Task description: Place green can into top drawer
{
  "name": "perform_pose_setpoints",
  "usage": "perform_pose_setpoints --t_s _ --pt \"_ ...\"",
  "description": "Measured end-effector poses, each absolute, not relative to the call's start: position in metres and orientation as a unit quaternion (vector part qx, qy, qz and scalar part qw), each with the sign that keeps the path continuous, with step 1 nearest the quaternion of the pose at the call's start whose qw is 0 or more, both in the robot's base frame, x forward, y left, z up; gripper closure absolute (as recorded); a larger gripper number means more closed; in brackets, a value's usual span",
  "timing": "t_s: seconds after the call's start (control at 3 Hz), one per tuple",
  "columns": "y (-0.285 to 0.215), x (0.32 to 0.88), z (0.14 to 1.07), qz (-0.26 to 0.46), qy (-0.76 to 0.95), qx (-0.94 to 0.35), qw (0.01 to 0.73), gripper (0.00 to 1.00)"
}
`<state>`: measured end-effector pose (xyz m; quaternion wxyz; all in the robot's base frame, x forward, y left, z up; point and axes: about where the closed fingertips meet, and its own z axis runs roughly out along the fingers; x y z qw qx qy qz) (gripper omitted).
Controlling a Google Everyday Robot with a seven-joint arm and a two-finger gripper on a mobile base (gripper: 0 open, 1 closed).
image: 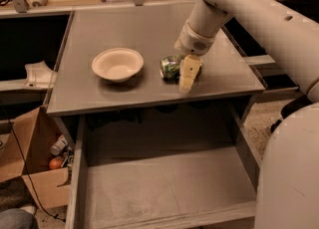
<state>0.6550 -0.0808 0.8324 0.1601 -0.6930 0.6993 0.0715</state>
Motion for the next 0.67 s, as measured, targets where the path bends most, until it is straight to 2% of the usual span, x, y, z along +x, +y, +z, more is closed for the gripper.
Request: perform_pose_setpoints --t_s 0.67 --pt "-0.0808 0.6550 0.8324 0.072 0.699 -0.693 0.160 0.43"
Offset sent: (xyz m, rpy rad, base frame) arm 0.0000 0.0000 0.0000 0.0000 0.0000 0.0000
